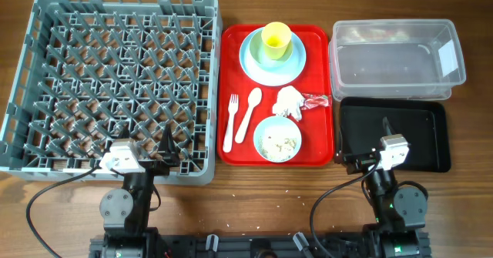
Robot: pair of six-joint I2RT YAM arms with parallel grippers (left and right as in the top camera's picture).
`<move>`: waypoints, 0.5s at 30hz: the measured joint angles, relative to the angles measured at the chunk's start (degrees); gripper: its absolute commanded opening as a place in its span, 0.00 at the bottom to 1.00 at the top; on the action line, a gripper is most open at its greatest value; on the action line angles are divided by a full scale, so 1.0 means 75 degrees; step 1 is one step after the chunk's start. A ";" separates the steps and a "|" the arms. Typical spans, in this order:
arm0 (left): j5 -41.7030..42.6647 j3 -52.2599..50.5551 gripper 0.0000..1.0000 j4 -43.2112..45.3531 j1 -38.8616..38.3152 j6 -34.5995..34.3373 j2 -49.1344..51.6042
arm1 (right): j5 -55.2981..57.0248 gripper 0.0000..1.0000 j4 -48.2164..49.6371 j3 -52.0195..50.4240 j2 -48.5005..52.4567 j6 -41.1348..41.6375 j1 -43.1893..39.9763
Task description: Sort waste into correct bins and load items into the dishwasher rack
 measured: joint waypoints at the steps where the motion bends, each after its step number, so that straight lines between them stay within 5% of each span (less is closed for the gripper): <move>1: 0.0000 0.0000 1.00 0.0000 0.0000 0.0000 0.0000 | 0.0000 1.00 0.0000 0.0000 0.0000 0.0000 0.0000; 15: 0.0000 0.0000 1.00 0.0000 0.0000 0.0000 0.0000 | 0.0000 1.00 0.0000 0.0000 0.0000 0.0000 0.0000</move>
